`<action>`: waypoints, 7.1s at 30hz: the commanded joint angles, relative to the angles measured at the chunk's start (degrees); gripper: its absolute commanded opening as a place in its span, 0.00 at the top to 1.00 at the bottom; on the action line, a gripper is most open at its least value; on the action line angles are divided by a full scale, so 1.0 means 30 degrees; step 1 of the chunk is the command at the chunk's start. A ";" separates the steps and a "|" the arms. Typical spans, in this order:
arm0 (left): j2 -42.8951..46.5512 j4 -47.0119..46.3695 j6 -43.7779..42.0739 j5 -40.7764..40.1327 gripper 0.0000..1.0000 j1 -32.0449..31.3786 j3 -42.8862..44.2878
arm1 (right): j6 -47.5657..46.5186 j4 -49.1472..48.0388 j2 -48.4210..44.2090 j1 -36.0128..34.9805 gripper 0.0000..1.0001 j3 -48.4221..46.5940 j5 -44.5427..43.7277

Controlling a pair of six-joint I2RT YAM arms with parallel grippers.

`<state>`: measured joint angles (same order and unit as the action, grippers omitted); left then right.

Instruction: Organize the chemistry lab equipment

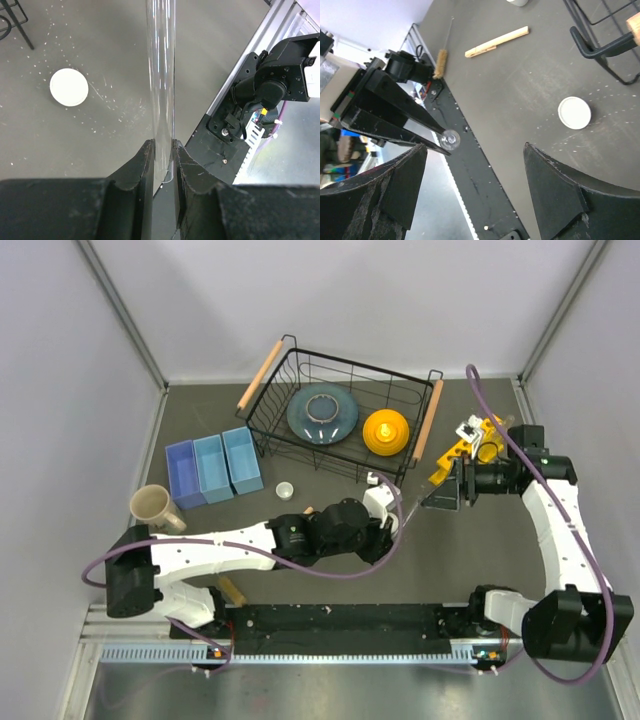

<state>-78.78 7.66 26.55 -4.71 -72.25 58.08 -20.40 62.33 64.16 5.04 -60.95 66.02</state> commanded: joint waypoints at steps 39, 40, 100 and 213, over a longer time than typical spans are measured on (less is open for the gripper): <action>0.9324 0.1252 0.3126 -0.6894 0.03 0.1171 -0.7840 | 0.0122 -0.2929 -0.1318 0.1719 0.87 -0.1685 -0.7579; 0.9705 0.1458 0.3453 -0.7042 0.02 0.1231 -0.8196 | 0.0092 -0.3339 -0.1435 0.1719 0.87 -0.1715 -0.8172; 1.1320 0.1870 0.6240 -0.6838 0.01 0.3252 -1.0895 | 0.1029 -1.0141 0.2461 0.1514 0.86 -0.3970 -1.3160; 1.2782 0.2367 0.6503 -0.6458 0.01 0.3604 -1.1129 | 0.0092 -1.1870 0.3460 0.0430 0.50 -0.0719 -1.3716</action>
<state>-42.61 15.03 45.17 -24.27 -61.63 24.69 -20.43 27.53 79.90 6.85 -62.52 23.27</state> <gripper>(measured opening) 0.987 0.458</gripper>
